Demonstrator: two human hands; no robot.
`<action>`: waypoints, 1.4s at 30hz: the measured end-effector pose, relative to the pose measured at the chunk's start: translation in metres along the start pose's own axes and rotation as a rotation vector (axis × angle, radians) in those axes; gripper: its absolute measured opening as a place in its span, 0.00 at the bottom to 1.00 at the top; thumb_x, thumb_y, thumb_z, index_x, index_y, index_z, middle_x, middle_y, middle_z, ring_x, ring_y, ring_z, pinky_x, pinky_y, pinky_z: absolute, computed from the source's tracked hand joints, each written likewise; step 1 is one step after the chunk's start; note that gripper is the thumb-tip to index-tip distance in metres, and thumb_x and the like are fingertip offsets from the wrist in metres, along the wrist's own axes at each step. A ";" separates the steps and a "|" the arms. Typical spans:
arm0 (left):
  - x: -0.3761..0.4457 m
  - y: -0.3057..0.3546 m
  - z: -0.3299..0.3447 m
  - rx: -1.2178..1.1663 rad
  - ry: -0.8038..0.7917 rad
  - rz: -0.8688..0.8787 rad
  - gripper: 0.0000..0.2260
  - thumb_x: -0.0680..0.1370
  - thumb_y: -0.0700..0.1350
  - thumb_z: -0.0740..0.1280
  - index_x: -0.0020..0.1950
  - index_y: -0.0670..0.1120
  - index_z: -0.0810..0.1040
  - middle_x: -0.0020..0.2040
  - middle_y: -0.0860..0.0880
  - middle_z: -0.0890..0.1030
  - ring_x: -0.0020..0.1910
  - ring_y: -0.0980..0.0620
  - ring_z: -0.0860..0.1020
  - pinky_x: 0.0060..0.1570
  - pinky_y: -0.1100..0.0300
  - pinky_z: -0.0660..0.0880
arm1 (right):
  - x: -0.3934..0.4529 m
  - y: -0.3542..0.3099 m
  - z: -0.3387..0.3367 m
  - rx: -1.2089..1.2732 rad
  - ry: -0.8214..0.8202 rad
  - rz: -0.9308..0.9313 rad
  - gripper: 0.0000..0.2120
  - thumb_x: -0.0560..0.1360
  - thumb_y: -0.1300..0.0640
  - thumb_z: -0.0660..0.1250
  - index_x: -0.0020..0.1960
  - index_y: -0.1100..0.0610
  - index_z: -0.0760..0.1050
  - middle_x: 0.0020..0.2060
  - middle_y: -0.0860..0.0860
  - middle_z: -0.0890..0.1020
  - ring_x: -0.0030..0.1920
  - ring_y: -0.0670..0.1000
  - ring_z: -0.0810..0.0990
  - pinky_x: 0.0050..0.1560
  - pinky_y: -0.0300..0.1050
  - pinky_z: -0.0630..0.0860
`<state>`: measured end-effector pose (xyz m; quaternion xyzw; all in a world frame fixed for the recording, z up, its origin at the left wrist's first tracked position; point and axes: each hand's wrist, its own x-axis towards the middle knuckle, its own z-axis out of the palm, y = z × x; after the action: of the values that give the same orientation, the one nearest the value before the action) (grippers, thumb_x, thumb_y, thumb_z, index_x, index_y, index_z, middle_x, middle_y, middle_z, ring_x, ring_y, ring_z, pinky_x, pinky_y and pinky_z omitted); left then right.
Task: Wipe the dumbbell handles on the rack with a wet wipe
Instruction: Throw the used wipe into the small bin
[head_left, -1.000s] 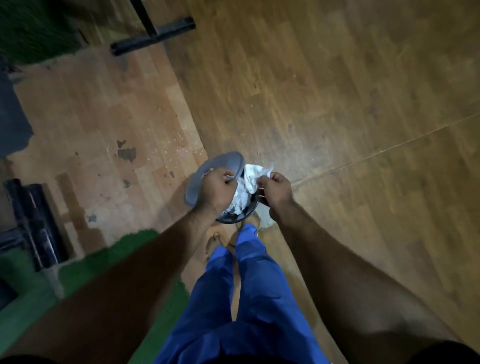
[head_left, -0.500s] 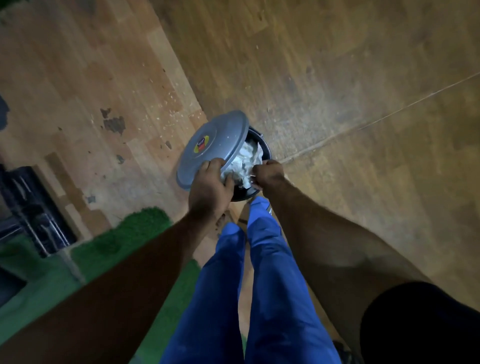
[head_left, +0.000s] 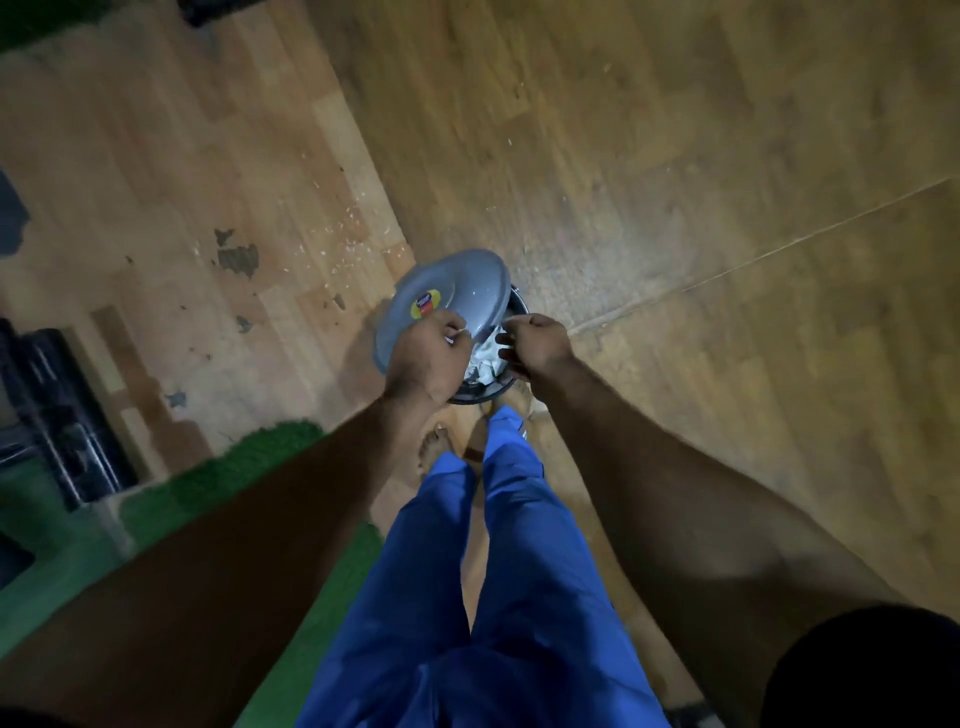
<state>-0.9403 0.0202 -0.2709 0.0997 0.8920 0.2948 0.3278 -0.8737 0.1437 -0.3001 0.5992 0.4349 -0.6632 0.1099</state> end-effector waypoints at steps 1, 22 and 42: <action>-0.003 0.006 -0.007 -0.030 -0.002 -0.013 0.07 0.78 0.42 0.67 0.54 0.43 0.81 0.45 0.48 0.81 0.47 0.48 0.80 0.45 0.60 0.73 | -0.014 -0.008 0.000 -0.008 -0.001 -0.023 0.04 0.78 0.62 0.63 0.45 0.57 0.74 0.34 0.52 0.79 0.28 0.48 0.73 0.28 0.37 0.66; -0.216 0.174 -0.140 -0.500 0.048 0.238 0.06 0.80 0.41 0.64 0.45 0.46 0.79 0.44 0.44 0.83 0.36 0.53 0.80 0.31 0.67 0.72 | -0.333 -0.068 -0.104 0.076 -0.069 -0.543 0.04 0.79 0.56 0.64 0.46 0.51 0.74 0.38 0.49 0.82 0.30 0.46 0.78 0.31 0.37 0.72; -0.562 0.238 0.006 -0.342 -0.584 0.697 0.09 0.82 0.42 0.61 0.44 0.46 0.78 0.38 0.47 0.81 0.36 0.50 0.78 0.35 0.60 0.71 | -0.596 0.237 -0.341 0.439 0.531 -0.590 0.05 0.80 0.55 0.65 0.53 0.54 0.78 0.41 0.50 0.83 0.34 0.48 0.78 0.35 0.40 0.73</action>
<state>-0.5101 0.0065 0.1613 0.4158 0.6150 0.4890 0.4580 -0.3233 0.0202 0.1584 0.6082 0.4490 -0.5661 -0.3288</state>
